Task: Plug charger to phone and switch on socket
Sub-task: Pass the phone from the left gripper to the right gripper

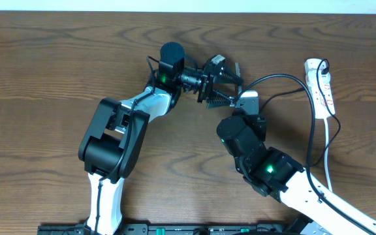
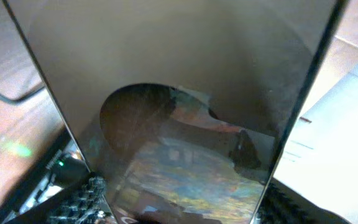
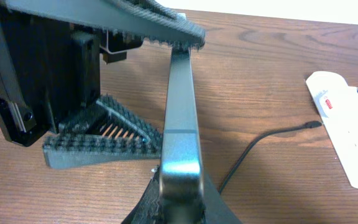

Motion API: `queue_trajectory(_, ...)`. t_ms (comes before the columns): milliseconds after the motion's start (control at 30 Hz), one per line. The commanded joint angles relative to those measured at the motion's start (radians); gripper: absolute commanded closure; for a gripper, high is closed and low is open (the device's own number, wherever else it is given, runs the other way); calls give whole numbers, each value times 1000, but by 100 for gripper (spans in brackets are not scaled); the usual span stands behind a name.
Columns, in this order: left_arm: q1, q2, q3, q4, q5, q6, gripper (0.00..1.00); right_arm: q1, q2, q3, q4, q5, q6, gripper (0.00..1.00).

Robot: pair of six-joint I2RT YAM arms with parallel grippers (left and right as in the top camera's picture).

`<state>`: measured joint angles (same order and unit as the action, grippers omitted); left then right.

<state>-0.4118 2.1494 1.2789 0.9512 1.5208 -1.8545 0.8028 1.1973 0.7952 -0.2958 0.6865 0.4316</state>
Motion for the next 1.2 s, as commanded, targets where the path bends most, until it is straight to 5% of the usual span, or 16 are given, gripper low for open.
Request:
queue_trajectory(0,39,-3,12,9,11,26,12,6,-63,11,12,71,-22,99)
queue_trajectory(67,93,-3,12,9,12,79,0,7,-114,11,8,67,-21,99)
queue_trajectory(267,226,-6,12,126,52,91,2,6,-259,11,-61,20,70,99)
queue_trajectory(367,274,-16,11,351,51,-36,2,2,-332,11,-138,-27,221,99)
queue_trajectory(433,317,-34,10,630,53,-223,2,-8,-381,11,-192,-97,349,99)
queue_trajectory(700,357,-197,-43,636,53,-197,2,-13,-392,8,-214,-253,557,99)
queue_trajectory(1167,396,-735,-346,636,53,-146,2,-14,-361,8,-217,-307,556,99)
